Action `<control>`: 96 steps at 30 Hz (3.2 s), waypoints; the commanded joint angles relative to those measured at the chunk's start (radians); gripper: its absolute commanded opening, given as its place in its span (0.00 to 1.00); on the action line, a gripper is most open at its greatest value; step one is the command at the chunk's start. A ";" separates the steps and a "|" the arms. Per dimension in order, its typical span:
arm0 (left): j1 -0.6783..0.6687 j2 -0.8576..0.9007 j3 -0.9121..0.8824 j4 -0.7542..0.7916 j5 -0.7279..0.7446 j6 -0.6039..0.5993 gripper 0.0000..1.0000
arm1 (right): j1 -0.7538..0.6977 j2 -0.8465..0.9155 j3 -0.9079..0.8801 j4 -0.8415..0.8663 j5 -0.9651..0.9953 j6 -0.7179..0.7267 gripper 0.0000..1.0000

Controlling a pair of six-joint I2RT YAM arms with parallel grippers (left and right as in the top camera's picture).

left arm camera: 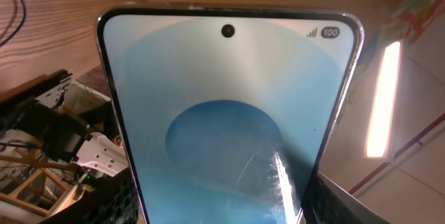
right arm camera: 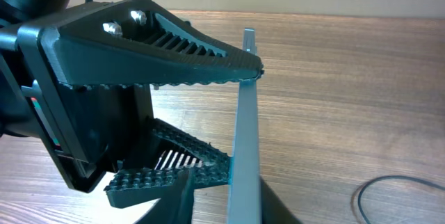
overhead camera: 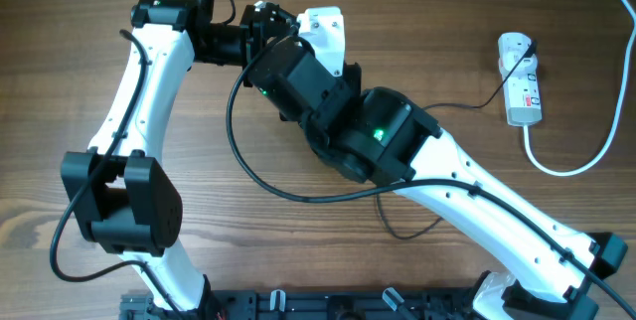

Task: Plug charger to phone and switch on socket

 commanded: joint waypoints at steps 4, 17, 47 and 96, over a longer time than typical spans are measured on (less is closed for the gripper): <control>0.005 -0.032 -0.001 -0.007 0.052 -0.005 0.70 | 0.000 0.008 0.010 0.005 0.012 -0.007 0.19; 0.005 -0.032 -0.001 -0.006 0.049 -0.005 1.00 | -0.001 -0.008 0.011 0.023 0.013 0.098 0.04; 0.005 -0.032 -0.001 -0.007 0.052 -0.118 0.64 | -0.037 -0.006 0.008 -0.061 -0.005 1.365 0.05; 0.005 -0.032 -0.001 -0.007 0.050 -0.117 0.20 | -0.036 -0.034 0.008 0.010 -0.021 1.392 0.04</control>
